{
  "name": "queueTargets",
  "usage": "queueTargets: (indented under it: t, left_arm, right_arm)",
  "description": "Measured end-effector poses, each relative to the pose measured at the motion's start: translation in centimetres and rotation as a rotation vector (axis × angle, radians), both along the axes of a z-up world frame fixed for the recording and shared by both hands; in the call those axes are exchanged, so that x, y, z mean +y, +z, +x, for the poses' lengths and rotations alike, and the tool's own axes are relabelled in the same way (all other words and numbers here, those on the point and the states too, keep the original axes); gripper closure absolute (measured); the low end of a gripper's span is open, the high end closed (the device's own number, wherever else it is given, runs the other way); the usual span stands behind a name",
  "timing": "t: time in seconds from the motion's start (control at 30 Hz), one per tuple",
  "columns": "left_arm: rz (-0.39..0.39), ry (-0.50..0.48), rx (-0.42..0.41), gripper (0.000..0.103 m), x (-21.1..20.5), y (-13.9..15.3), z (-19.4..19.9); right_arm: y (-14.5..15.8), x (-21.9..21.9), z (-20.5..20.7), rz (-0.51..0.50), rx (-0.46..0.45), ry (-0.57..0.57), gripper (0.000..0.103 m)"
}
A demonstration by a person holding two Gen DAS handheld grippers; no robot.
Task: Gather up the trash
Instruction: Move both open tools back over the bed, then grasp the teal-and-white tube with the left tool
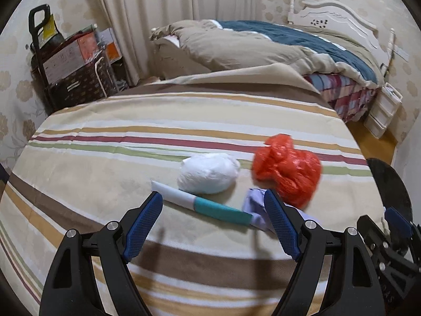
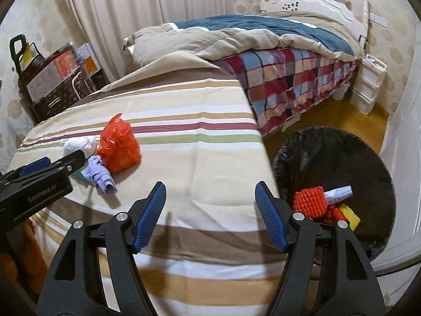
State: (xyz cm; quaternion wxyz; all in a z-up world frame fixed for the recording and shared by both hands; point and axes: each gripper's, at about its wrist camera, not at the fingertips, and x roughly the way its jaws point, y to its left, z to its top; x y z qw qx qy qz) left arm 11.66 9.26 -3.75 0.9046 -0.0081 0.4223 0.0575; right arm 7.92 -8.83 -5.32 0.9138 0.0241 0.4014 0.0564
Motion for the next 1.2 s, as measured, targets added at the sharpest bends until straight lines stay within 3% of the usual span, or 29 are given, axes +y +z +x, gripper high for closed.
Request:
queueTargets:
  t: [0.33, 0.67, 0.9, 1.1, 1.2]
  left_arm:
    - [-0.048, 0.005, 0.105, 0.024, 3.0, -2.0, -1.0]
    - [-0.029, -0.003, 0.099, 0.023, 5.5, -2.1, -3.6]
    - [-0.096, 0.014, 0.084, 0.023, 5.9, -1.4, -3.5]
    - [-0.061, 0.077, 0.068, 0.023, 5.6, -1.1, -0.9]
    - [0.004, 0.108, 0.106, 0.022, 5.4, -2.0, 0.3]
  right_arm:
    - [-0.2, 0.7, 0.2, -0.008, 0.011, 0.004, 0.034]
    - [-0.2, 0.6, 0.2, -0.008, 0.012, 0.006, 0.034]
    - [-0.2, 0.6, 0.2, -0.011, 0.012, 0.006, 0.034]
    - [-0.3, 0.6, 0.2, -0.010, 0.014, 0.006, 0.034]
    - [-0.6, 0.6, 0.0, -0.007, 0.019, 0.004, 0.034]
